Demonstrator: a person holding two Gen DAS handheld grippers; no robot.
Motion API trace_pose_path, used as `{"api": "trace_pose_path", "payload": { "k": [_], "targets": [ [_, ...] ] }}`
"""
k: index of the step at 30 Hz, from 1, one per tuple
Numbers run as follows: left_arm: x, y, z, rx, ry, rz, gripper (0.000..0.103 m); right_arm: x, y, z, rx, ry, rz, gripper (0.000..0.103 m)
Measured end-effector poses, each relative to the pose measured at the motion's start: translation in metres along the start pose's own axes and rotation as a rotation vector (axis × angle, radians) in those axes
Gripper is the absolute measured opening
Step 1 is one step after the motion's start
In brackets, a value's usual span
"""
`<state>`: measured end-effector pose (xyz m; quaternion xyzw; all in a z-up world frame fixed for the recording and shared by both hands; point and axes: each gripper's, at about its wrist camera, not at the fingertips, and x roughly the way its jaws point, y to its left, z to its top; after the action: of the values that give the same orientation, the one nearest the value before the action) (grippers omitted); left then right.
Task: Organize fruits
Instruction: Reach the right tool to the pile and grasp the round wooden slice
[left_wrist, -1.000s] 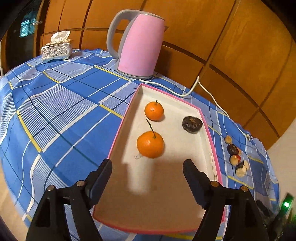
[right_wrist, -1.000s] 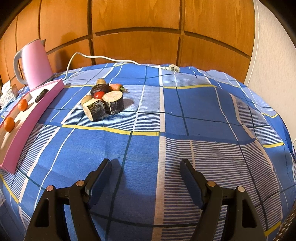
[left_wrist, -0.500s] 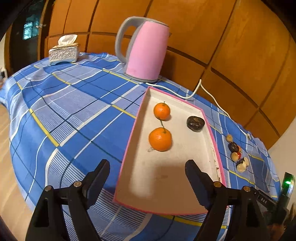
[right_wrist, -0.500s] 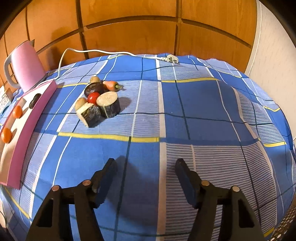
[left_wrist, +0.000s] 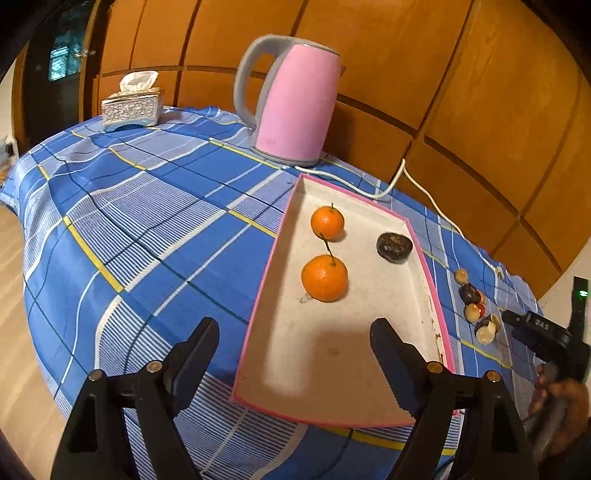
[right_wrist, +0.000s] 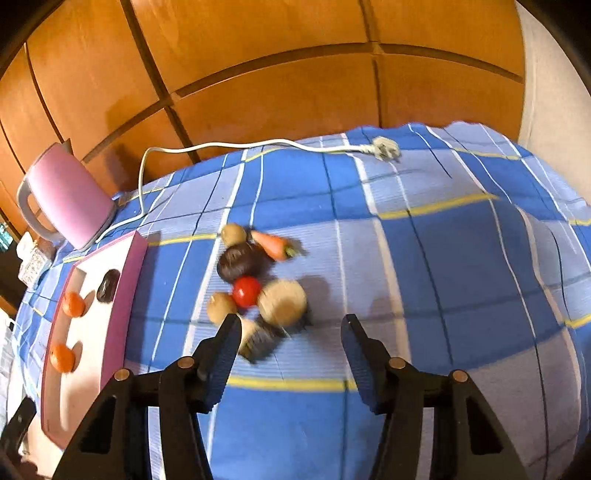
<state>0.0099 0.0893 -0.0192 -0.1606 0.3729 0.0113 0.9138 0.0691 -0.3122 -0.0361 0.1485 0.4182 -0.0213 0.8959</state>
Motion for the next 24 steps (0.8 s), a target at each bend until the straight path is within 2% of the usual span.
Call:
{"api": "trace_pose_path", "payload": {
  "k": [5, 7, 8, 24],
  "targets": [
    [0.006, 0.005, 0.0, -0.025, 0.021, 0.014, 0.087, 0.029, 0.011, 0.012, 0.022, 0.052, -0.032, 0.057],
    [0.008, 0.005, -0.001, -0.02, 0.03, 0.018, 0.087, 0.043, 0.013, 0.012, 0.02, 0.085, -0.041, 0.048],
    [0.009, 0.005, -0.002, -0.02, 0.034, 0.017, 0.087, 0.046, 0.012, 0.012, 0.026, 0.083, -0.037, 0.037],
    [0.011, 0.005, -0.003, -0.024, 0.041, 0.013, 0.087, 0.053, 0.009, 0.013, 0.005, 0.114, -0.035, 0.037]
  ]
}}
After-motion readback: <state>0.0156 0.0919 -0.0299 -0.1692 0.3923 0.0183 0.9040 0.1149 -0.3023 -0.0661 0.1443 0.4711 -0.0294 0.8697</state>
